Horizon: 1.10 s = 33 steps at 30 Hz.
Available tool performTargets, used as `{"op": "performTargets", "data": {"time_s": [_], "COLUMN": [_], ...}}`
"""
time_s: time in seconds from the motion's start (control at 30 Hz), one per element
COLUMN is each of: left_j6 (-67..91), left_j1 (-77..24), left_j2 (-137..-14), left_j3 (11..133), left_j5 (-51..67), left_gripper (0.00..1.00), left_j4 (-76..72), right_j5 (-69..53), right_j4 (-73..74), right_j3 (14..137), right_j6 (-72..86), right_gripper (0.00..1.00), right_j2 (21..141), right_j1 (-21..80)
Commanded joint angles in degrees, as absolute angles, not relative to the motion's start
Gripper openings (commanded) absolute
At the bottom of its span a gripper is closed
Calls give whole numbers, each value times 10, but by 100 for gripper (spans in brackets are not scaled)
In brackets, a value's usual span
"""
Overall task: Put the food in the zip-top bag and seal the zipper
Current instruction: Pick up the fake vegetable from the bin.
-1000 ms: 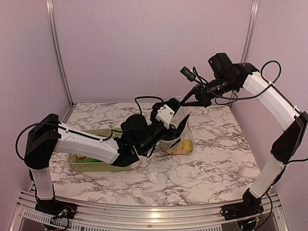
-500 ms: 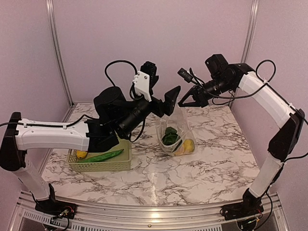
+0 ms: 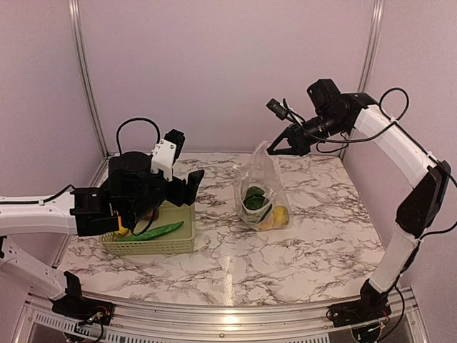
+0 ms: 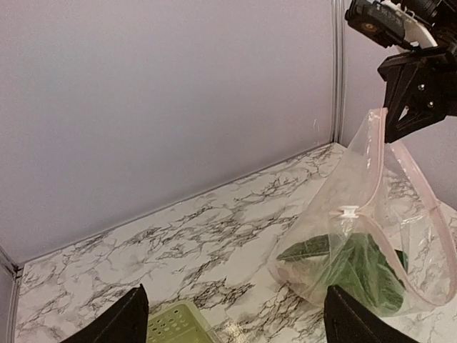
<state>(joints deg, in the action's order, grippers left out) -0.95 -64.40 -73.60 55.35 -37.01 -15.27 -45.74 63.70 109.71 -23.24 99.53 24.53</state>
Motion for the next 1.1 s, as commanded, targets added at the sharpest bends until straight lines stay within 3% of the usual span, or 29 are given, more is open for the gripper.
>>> {"op": "performTargets", "data": {"time_s": [0.0,0.07,0.3,0.47,0.67,0.77,1.07], "left_j6": [58,72,7,-37,-58,-67,-127], "left_j1": [-569,-528,-494,-465,-446,-435,-413], "left_j2": [-683,-681,-709,-775,-846,-873,-943], "left_j3": [535,543,537,559,600,618,645], "left_j5": [-280,-227,-183,-134,-85,-67,-39], "left_gripper": [82,78,76,60,55,47,47], "left_j4": [73,152,241,292,329,335,314], "right_j5": [-449,-447,-446,-445,-445,-445,-445], "right_j4": [630,629,624,626,626,626,627], "right_j3": [1108,1100,1070,1070,1061,1057,1049], "right_j6": [-231,-234,-237,-236,-238,-240,-241], "right_gripper": [0,0,0,0,0,0,0], "right_j2": [986,981,968,968,964,962,961], "right_j1": [240,239,237,237,237,238,239]}}
